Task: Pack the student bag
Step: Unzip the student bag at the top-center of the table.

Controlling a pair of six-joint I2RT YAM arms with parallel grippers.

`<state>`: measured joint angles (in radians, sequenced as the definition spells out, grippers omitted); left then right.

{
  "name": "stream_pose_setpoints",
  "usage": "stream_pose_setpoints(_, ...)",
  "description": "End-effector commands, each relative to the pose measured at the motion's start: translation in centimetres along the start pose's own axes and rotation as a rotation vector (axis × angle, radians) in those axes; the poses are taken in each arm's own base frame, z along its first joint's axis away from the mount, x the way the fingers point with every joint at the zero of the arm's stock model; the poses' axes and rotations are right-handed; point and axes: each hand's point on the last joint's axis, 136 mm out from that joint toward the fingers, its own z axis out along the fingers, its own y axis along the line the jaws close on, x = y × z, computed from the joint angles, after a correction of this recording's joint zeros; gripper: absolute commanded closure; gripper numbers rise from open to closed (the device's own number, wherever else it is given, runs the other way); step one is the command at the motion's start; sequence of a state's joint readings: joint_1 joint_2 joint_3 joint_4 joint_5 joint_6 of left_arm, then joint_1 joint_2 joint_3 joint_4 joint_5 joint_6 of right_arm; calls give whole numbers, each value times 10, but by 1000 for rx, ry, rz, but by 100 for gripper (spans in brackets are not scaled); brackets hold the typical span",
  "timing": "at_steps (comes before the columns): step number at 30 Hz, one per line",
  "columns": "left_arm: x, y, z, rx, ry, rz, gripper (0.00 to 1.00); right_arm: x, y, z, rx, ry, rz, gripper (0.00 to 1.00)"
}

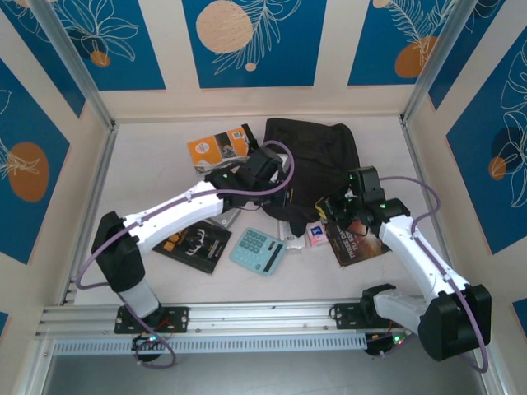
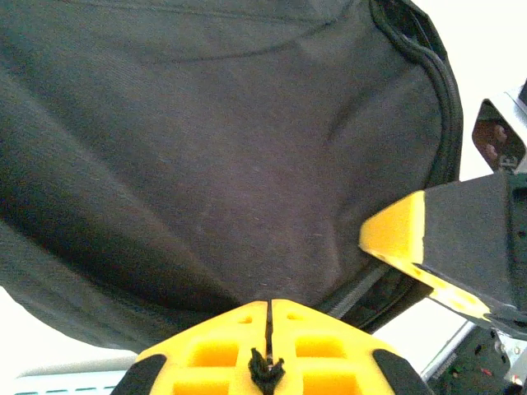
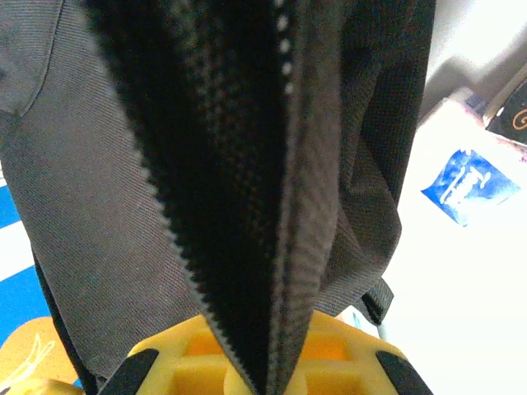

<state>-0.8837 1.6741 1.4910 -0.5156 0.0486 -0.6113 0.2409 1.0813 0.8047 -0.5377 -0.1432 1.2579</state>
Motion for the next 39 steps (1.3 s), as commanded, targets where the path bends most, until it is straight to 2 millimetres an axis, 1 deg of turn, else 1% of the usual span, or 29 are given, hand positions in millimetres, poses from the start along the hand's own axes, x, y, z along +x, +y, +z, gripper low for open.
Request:
stream_pose_setpoints(1,-19,38,-31,-97,-64,-19,100,-19,-15,-5,77,-74,-32,100)
stream_pose_setpoints(5,-27,57,-36,-125,-81,-40,100,-25,-16,-8,80,-85,-53,100)
stream_pose_setpoints(10,-35,83,-37,-165,-87,-76,100,-33,-17,-11,86,-97,-70,100)
stream_pose_setpoints(12,-37,87,-38,-163,-91,-84,100,-38,-17,-13,83,-110,-69,100)
stream_pose_setpoints(14,-39,85,-36,-153,-91,-80,100,-43,-12,-16,65,-119,-84,100)
stream_pose_setpoints(16,-41,77,-32,-120,-82,-86,100,-46,-2,-18,25,-110,-104,100)
stream_pose_setpoints(17,-43,70,-31,-94,-78,-86,100,-47,5,-20,-3,-101,-117,98)
stream_pose_setpoints(18,-45,63,-30,-68,-73,-84,100,-47,11,-21,-21,-94,-128,90)
stream_pose_setpoints(19,-48,55,-30,-44,-72,-79,100,-47,15,-23,-30,-90,-136,78)
stream_pose_setpoints(21,-57,35,-36,5,-85,-53,100,-47,20,-28,-34,-97,-150,47)
stream_pose_setpoints(23,-67,21,-45,31,-109,-29,100,-47,21,-35,-30,-118,-141,27)
stream_pose_setpoints(24,-71,14,-50,46,-119,-23,100,-46,22,-39,-38,-126,-131,19)
stream_pose_setpoints(25,-74,9,-54,57,-125,-20,100,-43,24,-42,-55,-125,-123,16)
stream_pose_setpoints(26,-77,5,-58,64,-134,-18,100,-38,28,-46,-81,-116,-112,11)
stream_pose_setpoints(30,-74,-11,-62,94,-139,-7,100,-7,44,-55,-167,-29,-53,10)
stream_pose_setpoints(33,-65,-21,-55,106,-116,8,100,11,54,-59,-171,9,-43,12)
stream_pose_setpoints(36,-52,-33,-46,123,-83,10,100,18,62,-63,-172,3,-43,13)
stream_pose_setpoints(38,-42,-42,-38,158,-58,-10,100,19,62,-61,-164,-7,-35,14)
stream_pose_setpoints(39,-37,-48,-34,185,-49,-26,100,20,58,-58,-152,-4,-18,17)
